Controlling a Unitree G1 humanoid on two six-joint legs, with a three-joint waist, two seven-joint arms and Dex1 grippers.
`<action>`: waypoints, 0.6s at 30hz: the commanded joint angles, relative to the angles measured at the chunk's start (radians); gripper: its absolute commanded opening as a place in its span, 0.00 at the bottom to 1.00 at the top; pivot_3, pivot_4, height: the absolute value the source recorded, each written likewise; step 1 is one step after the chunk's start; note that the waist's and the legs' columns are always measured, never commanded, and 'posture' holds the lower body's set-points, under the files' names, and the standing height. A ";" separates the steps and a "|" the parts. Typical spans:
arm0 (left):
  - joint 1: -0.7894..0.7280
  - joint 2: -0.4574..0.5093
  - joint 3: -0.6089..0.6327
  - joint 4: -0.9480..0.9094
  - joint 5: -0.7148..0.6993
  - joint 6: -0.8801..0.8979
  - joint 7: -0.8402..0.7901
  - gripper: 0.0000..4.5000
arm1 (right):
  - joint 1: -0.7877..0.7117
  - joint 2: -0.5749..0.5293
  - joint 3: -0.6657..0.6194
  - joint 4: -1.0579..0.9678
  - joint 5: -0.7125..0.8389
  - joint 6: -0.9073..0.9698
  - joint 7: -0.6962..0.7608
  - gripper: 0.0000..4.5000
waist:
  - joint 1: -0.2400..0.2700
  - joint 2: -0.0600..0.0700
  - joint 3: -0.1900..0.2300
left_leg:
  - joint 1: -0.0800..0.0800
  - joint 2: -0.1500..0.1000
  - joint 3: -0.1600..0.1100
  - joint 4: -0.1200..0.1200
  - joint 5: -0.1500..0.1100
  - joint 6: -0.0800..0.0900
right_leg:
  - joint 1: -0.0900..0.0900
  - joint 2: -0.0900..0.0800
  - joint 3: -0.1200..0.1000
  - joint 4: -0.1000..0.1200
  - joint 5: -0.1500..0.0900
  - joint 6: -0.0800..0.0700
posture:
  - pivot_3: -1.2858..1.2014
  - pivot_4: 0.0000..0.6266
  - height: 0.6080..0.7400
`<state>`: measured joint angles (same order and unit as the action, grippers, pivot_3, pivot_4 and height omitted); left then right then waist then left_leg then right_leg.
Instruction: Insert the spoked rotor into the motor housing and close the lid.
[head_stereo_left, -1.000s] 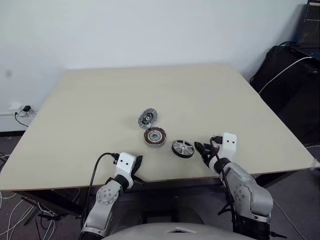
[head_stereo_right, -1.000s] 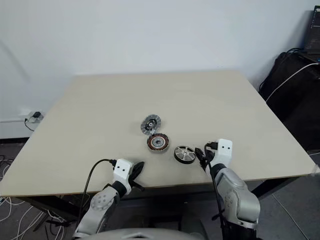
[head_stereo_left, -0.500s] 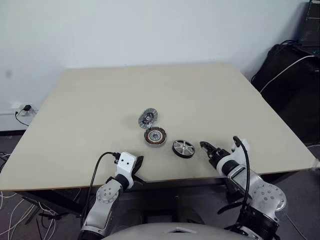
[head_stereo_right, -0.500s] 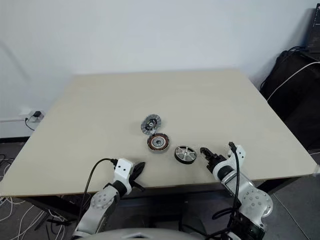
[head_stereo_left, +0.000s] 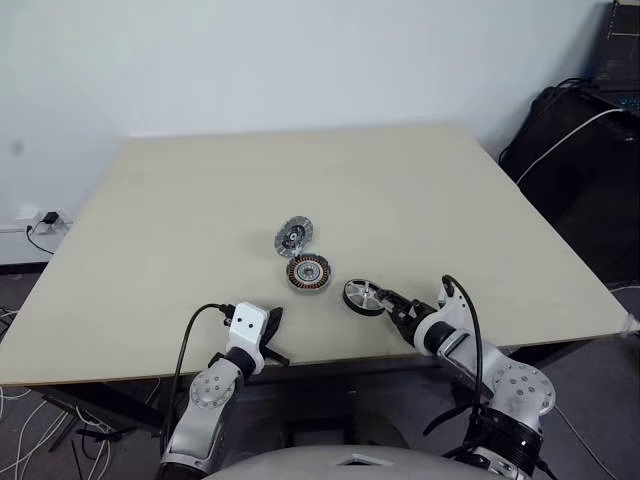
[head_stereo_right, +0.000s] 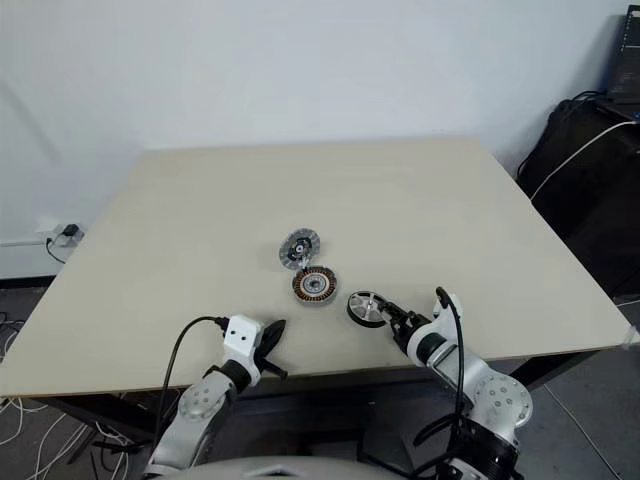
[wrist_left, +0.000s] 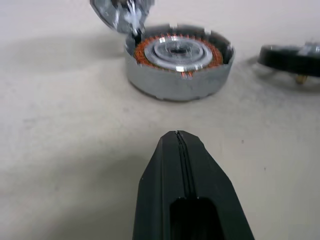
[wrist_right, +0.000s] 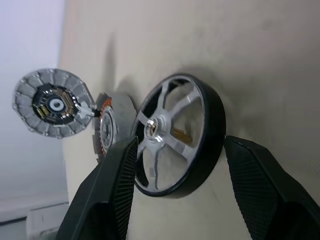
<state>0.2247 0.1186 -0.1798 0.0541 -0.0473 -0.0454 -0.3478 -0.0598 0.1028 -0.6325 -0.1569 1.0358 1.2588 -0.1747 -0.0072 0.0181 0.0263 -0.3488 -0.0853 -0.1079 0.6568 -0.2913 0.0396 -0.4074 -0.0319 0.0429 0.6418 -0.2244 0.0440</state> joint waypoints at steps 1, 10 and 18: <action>-0.007 -0.001 0.009 -0.062 -0.021 -0.049 -0.010 0.00 | 0.001 0.032 0.035 0.006 0.032 -0.028 0.000 0.65 | -0.002 0.000 0.000 | 0.000 0.000 0.000 0.000 0.000 0.000 | 0.000 0.000 0.000 0.000 0.000 0.000 | 0.52 0.00 1.00; -0.006 0.004 0.007 -0.065 -0.024 -0.064 -0.019 0.00 | 0.028 0.030 0.048 0.040 0.056 -0.067 -0.010 0.65 | -0.004 0.000 0.000 | -0.001 0.000 0.000 0.000 0.000 0.001 | 0.000 0.000 0.000 -0.001 0.000 0.000 | 0.52 0.00 1.00; -0.006 0.003 0.003 -0.062 -0.019 -0.062 -0.019 0.00 | 0.040 0.035 0.058 0.062 0.101 -0.119 -0.018 0.38 | -0.004 0.000 0.000 | -0.001 0.000 0.000 0.000 0.000 0.001 | 0.000 0.000 0.000 -0.001 0.000 0.000 | 0.52 0.00 1.00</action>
<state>0.2250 0.1212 -0.1751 0.0357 -0.0624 -0.0909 -0.3662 -0.0146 0.0998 -0.5965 -0.0832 1.1031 1.1585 -0.1952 -0.0115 0.0186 0.0267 -0.3496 -0.0852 -0.1078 0.6568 -0.2917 0.0403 -0.4074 -0.0318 0.0429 0.6411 -0.2247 0.0445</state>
